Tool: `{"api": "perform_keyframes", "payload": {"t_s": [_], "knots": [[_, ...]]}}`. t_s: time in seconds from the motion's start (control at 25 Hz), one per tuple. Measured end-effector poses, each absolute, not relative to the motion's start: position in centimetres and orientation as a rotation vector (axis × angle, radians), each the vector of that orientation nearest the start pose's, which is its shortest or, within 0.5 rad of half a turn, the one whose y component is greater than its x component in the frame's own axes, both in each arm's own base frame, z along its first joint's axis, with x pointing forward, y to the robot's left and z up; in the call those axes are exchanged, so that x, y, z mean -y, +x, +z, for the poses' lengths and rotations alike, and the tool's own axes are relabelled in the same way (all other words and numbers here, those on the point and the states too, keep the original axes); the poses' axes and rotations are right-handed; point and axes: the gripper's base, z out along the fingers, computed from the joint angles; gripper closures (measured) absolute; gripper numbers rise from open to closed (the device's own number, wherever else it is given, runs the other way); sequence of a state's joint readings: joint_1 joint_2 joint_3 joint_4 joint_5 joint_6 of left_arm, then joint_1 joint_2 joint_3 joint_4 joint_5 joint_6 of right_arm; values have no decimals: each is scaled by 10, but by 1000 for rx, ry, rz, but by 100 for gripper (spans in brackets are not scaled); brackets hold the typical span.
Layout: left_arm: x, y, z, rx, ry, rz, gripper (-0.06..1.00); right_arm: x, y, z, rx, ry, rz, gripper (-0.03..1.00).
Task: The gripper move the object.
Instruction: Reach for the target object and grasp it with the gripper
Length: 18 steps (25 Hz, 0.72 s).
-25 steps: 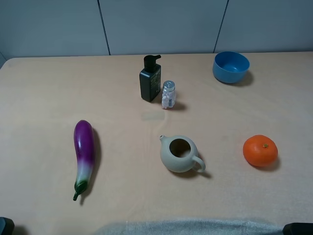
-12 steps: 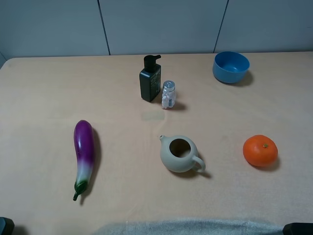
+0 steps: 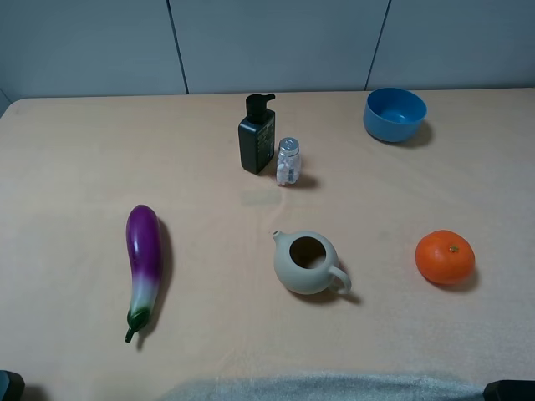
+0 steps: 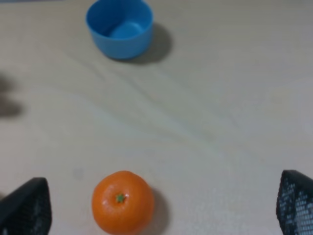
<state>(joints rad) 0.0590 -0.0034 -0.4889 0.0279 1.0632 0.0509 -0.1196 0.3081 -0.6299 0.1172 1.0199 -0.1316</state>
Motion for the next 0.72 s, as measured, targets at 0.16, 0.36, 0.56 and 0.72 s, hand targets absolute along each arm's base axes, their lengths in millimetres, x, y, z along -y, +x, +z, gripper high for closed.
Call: {"api": "perform_keyframes", "payload": {"t_s": [0.16,0.36,0.56,0.72], "knots": [[-2,-4,274,-2056,-9,102,-2,-7,53,321,-2201,-81,30,28],[-2,-4,274,-2056,-9,102,-2,-10,67,322,-2237,-122,88,28],[-2,-4,274,-2056,-9,102,-2,-17,81,319,-2289,-232,166,28],[-2,-4,274,-2056,-9,102,-2,-24,98,310,-2378,-343,216,28]]}}
